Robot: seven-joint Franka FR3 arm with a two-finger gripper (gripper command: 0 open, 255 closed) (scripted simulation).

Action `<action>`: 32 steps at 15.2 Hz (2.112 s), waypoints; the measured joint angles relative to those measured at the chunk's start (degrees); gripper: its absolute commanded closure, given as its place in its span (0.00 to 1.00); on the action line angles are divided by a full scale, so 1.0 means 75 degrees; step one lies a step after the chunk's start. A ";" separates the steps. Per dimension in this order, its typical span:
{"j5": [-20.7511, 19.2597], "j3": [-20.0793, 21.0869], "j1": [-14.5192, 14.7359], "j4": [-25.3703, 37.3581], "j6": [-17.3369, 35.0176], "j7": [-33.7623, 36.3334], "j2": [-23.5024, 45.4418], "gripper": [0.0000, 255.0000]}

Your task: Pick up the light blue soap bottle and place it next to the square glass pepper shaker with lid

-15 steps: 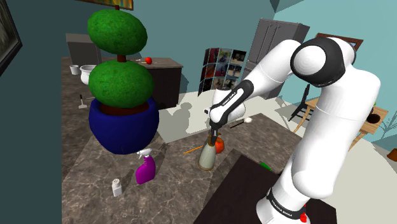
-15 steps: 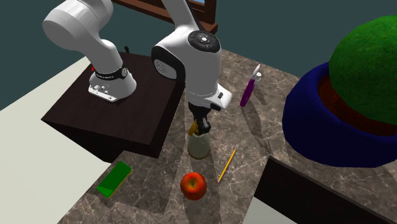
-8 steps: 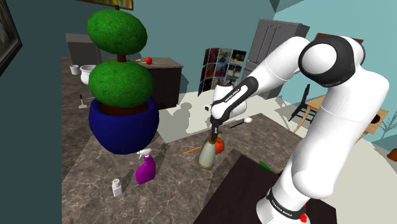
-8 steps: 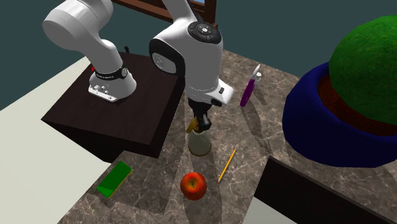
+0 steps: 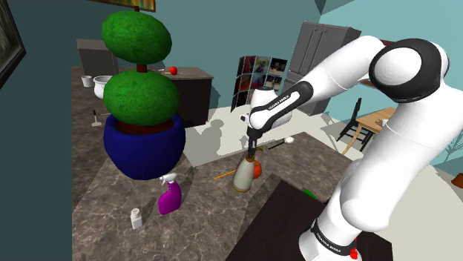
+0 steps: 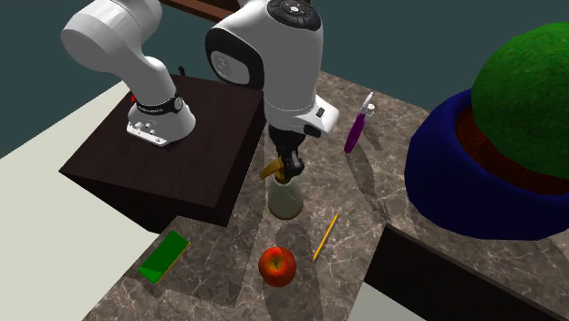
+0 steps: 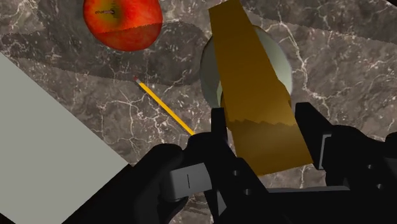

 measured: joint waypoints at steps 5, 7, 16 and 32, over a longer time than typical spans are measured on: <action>-0.0141 0.0019 -0.0019 0.0138 -0.0559 0.0077 -0.0433 1.00; -0.0192 0.0033 -0.0026 0.0180 -0.0765 0.0109 -0.0602 1.00; -0.0329 0.0129 -0.0044 0.0577 -0.1840 0.0201 -0.1296 1.00; -0.0373 0.0302 -0.0043 0.1589 -0.3610 0.0219 -0.2066 1.00</action>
